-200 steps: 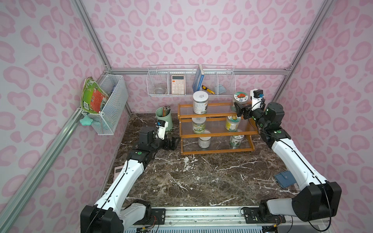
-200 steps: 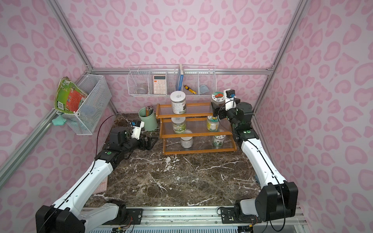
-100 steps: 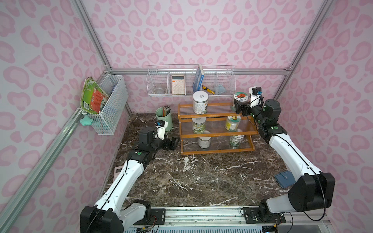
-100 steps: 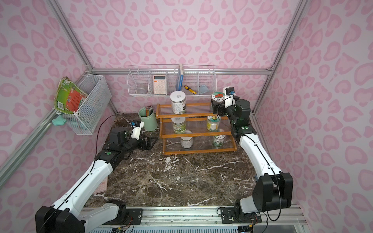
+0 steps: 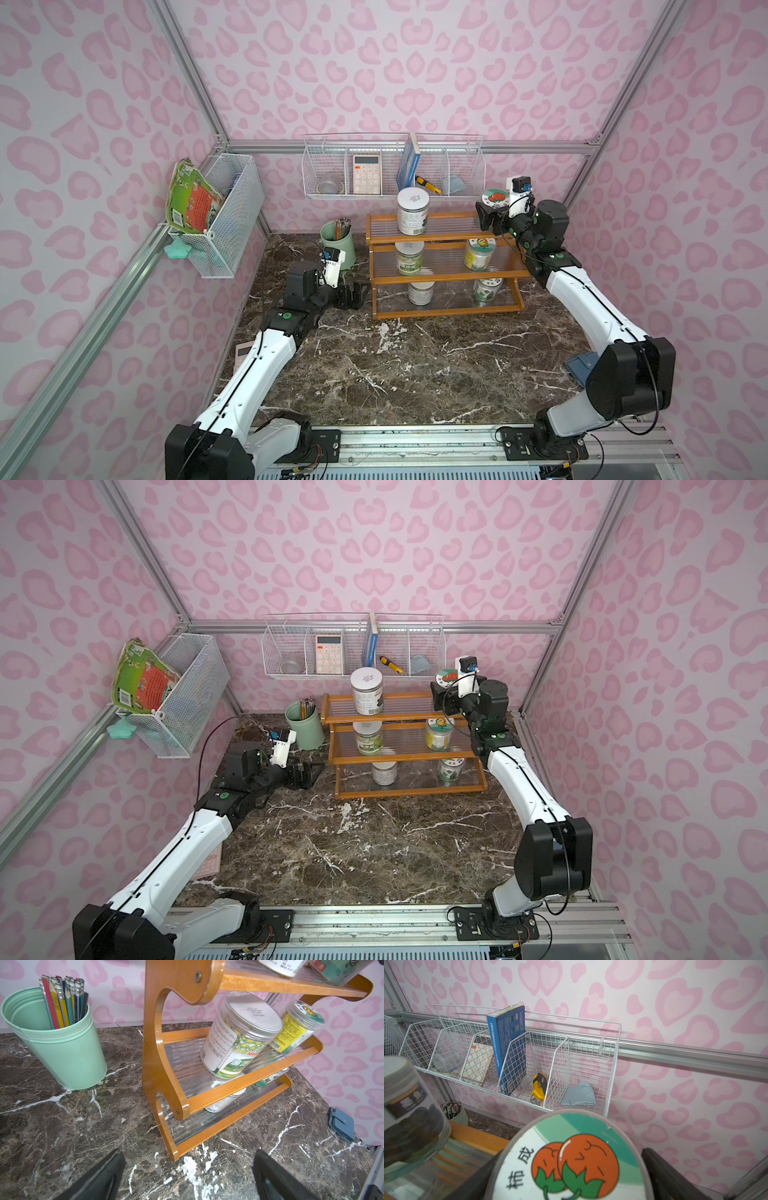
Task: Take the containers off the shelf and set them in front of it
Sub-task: 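Pick up a container from the shelf.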
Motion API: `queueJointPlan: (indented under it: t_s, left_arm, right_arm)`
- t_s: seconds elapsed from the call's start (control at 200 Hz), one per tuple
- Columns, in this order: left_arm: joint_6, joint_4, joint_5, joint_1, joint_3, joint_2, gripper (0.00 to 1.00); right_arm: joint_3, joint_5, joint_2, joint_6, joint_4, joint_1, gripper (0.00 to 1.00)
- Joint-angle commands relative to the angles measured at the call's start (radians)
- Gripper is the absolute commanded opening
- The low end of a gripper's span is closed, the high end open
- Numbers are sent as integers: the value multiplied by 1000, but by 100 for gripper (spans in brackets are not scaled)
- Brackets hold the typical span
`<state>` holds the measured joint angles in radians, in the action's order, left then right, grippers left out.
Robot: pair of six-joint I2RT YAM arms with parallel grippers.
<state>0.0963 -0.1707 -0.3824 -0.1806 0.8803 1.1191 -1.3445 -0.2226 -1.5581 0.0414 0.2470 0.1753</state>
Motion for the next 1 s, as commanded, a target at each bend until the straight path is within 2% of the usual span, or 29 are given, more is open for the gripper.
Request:
queueJointPlan:
  t_s: [0.0,0.14,0.225,0.515,0.775,0.995]
  left_arm:
    - [-15,-9,4,0,8,0,100]
    - [-16,-10,7,1,10,-2,99]
    - [-17,-10,7,1,11,-4,99]
    - [-15,-12,10,1,11,-5,100]
    - [-15,-13,11,1,11,-2,100]
    - [-9,-7,0,1,11,2,100]
  right_arm:
    - [-39,9,-8,9,8,1,98]
    - [-39,17,-11,9,12,1,77]
    - [-41,14,-11,7,10,1,71]
    - [-48,-7,25,11,5,1,68]
    - [-25,-23,138,2,-53,10,68]
    - [174,-10,362,4,-121,57,68]
